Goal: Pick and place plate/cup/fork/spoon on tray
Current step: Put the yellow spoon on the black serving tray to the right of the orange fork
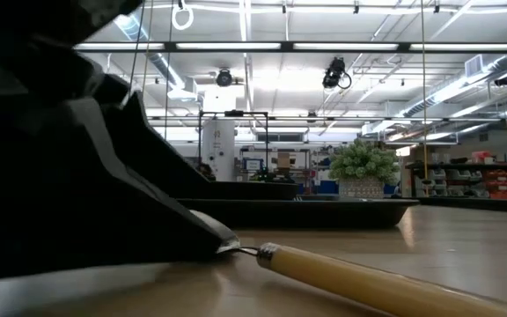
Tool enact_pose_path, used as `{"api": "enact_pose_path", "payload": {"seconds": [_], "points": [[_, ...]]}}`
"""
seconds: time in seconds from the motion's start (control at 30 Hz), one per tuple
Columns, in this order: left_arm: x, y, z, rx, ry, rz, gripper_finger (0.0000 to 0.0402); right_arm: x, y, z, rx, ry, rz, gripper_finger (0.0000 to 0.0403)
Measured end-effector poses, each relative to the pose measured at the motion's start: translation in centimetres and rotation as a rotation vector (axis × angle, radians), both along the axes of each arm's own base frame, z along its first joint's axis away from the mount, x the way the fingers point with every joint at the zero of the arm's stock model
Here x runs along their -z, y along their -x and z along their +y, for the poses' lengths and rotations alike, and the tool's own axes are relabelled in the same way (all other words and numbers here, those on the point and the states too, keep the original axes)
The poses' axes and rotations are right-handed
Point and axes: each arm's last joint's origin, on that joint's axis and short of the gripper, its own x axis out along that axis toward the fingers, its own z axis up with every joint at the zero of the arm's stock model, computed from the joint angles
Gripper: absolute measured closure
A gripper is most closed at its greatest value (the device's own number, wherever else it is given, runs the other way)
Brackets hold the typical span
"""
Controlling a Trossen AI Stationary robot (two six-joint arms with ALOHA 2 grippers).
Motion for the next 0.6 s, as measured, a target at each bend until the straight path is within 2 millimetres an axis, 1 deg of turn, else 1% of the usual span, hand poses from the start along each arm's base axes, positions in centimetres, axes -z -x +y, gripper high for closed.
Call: {"api": "enact_pose_path", "payload": {"seconds": [0.1, 0.23, 0.33, 0.43, 0.5, 0.6], "points": [[-0.5, 0.6, -0.4, 0.016, -0.007, 0.006, 0.0047, 0.0, 0.1, 0.1, -0.003, 0.001, 0.0, 0.0325], [-1.4, 2.7, -1.5, 0.023, -0.018, 0.002, 0.0047, 0.1, 0.2, 0.1, -0.004, 0.009, 0.01, 0.0325], [-2.8, 5.0, -2.2, 0.024, -0.047, -0.01, 0.0047, 0.3, 0.2, 0.0, 0.03, 0.002, 0.026, 0.0325], [-4.3, 7.6, -2.5, 0.039, -0.073, 0.013, 0.0047, 0.7, 0.4, -0.3, 0.1, -0.054, 0.065, 0.0326], [-5.4, 9.1, -2.3, 0.058, -0.069, 0.064, 0.0047, 0.9, 0.3, -0.6, 0.135, -0.093, 0.087, 0.0332], [-6.9, 11.3, -1.6, 0.066, -0.059, 0.173, 0.0047, 0.7, 0.0, -0.8, 0.147, -0.101, 0.074, 0.035]]}}
